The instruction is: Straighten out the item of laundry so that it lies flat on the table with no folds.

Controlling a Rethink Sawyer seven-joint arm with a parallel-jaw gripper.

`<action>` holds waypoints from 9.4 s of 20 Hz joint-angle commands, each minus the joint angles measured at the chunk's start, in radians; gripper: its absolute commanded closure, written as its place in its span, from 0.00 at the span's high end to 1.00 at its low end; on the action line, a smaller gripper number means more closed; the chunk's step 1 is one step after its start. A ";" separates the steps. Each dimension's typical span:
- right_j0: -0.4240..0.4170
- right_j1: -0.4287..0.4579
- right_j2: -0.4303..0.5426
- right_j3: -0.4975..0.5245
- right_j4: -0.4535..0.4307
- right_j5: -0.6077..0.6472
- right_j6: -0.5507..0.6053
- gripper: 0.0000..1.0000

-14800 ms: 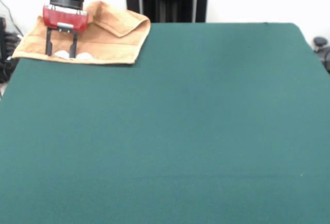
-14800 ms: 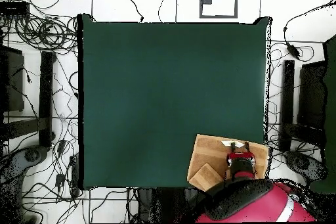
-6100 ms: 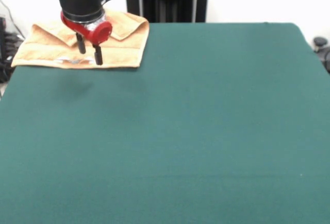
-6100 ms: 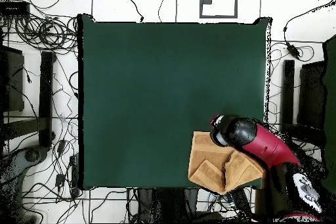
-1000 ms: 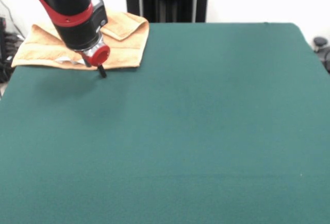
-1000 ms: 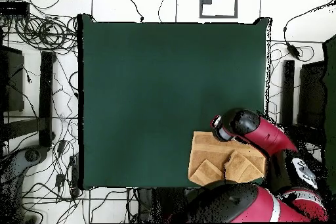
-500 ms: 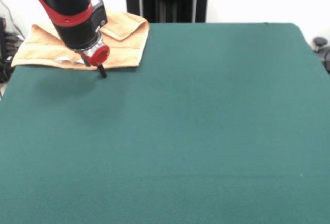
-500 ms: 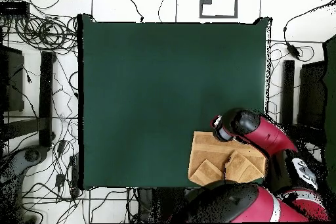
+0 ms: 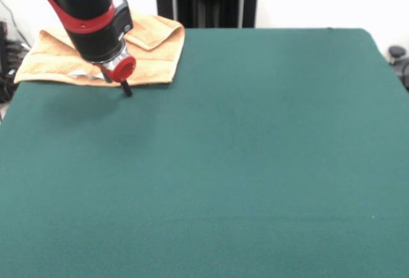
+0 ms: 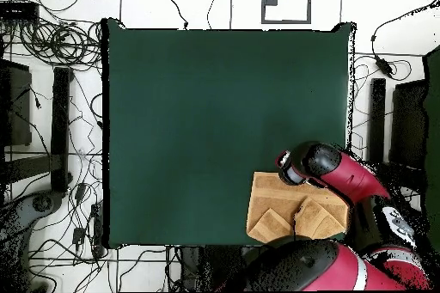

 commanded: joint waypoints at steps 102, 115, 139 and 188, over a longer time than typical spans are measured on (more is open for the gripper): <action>0.074 0.351 0.063 -0.103 -0.107 -0.526 0.190 0.00; 0.117 0.374 0.057 -0.180 -0.021 -0.464 0.220 0.00; 0.210 0.400 0.004 -0.293 0.163 -0.275 0.317 0.00; 0.199 0.412 -0.257 -0.156 -0.080 -0.275 0.145 0.00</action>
